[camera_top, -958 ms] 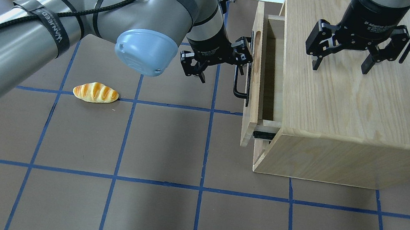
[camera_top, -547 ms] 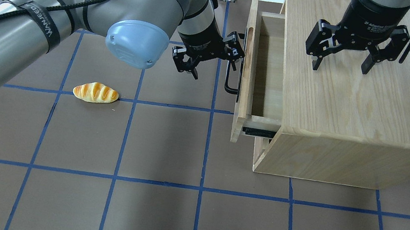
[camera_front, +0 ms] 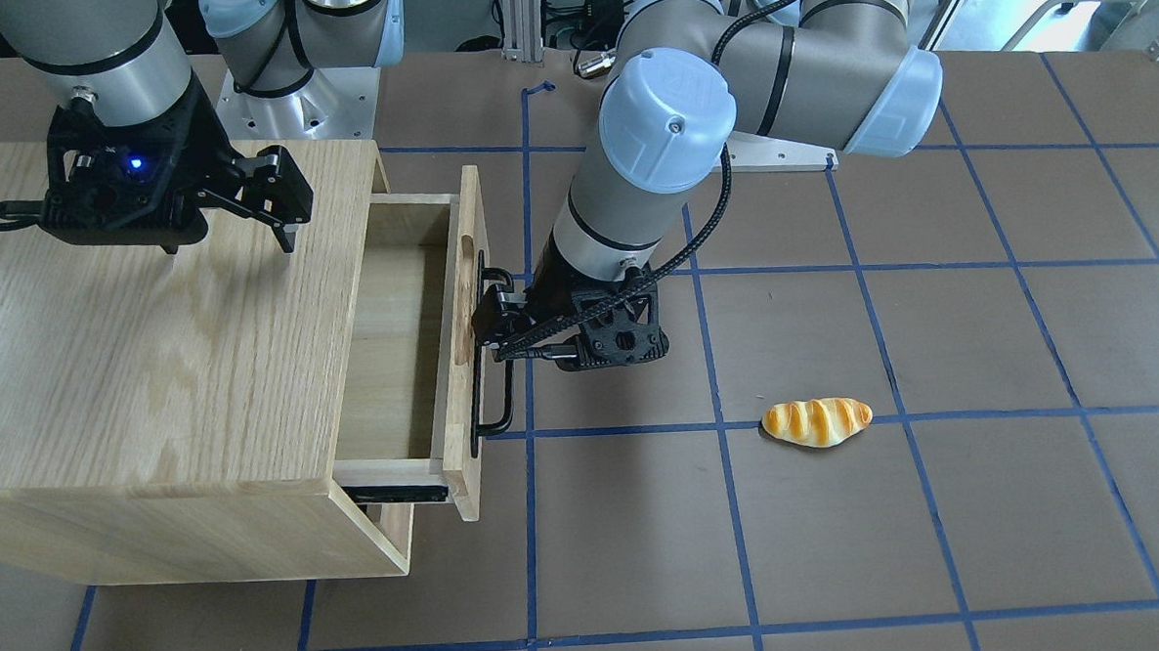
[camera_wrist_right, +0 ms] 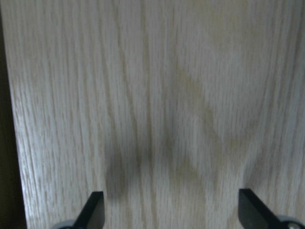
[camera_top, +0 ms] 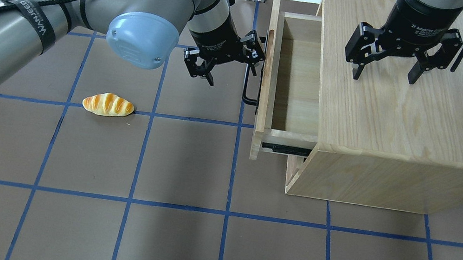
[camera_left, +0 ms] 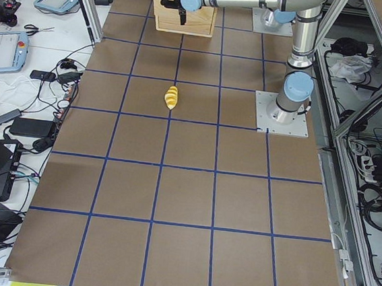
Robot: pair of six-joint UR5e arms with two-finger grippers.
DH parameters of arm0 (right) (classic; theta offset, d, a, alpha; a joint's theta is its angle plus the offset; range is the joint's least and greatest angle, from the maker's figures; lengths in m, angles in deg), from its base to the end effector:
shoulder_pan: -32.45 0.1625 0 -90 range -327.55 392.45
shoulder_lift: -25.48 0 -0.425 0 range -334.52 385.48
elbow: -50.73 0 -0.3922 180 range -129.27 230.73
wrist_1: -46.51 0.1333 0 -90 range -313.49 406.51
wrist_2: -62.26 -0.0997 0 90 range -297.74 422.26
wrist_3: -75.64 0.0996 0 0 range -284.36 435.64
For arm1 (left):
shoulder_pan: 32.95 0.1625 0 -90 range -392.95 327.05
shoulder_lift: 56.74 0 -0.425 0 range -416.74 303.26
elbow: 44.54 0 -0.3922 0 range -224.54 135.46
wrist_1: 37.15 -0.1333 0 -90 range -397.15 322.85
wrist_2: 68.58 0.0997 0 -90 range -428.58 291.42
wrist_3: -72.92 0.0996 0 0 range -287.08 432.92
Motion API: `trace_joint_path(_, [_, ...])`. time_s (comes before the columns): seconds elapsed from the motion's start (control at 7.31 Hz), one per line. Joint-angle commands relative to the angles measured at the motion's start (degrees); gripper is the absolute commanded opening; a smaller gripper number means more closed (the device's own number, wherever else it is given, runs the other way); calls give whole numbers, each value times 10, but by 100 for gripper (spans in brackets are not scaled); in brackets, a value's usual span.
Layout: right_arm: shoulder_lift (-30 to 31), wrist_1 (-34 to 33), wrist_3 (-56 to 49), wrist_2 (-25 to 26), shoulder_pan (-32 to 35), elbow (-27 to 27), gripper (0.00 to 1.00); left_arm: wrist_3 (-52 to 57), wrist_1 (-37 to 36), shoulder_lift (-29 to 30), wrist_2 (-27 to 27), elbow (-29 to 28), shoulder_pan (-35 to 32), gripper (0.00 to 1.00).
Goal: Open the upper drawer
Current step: 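Pull the drawer handle outward with the left gripper, away from the cabinet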
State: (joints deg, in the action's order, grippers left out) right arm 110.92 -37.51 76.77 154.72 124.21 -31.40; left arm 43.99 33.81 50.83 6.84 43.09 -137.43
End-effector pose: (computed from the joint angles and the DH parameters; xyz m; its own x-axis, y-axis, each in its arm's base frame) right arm 0.1449 -0.5161 0.5048 -0.9990 -0.0130 0.0438 -0.0110 0.9989 0.0457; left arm -0.3065 -0.5536 0.3753 -0.9371 -0.2412 0.2522 -0.2329 0.9705 0.0629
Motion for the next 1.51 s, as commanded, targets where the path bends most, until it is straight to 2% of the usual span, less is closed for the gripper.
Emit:
trace_joint_path(0.0, [0, 0, -1, 0, 0, 0, 100, 5, 19, -9, 0, -1, 7, 100])
trace_joint_path(1.37, [0, 0, -1, 0, -1, 0, 100, 31, 77, -29, 10, 0, 18, 100])
